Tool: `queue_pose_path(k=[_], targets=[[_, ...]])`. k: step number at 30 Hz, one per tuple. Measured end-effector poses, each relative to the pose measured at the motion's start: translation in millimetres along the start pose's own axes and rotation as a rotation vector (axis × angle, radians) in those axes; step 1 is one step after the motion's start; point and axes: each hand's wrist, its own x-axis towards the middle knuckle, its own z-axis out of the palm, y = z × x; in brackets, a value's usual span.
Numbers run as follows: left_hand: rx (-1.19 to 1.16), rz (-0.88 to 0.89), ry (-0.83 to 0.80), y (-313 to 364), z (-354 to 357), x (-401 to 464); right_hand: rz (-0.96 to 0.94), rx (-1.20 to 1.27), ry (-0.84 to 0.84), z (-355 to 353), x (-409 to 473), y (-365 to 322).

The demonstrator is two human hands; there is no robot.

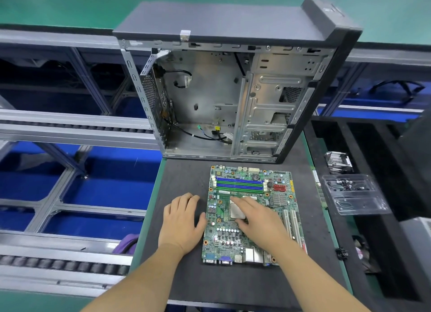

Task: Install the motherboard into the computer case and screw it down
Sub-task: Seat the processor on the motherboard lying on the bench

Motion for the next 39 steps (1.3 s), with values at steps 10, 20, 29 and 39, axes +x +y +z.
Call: queue_pose_path(k=[10,20,29,39], targets=[[0.002,0.003,0.000,-0.3,0.2,0.2,0.024,0.062,-0.015,-3.5,4.0,0.2],[0.001,0.000,0.018,-0.6,1.2,0.0,0.023,0.072,-0.034,-5.2,4.4,2.1],[0.019,0.001,-0.002,-1.4,1.6,-0.2,0.020,0.043,-0.022,-7.3,5.7,0.7],[0.010,-0.003,-0.002,-1.2,1.7,0.3,-0.002,0.034,-0.032,-9.5,5.7,-0.1]])
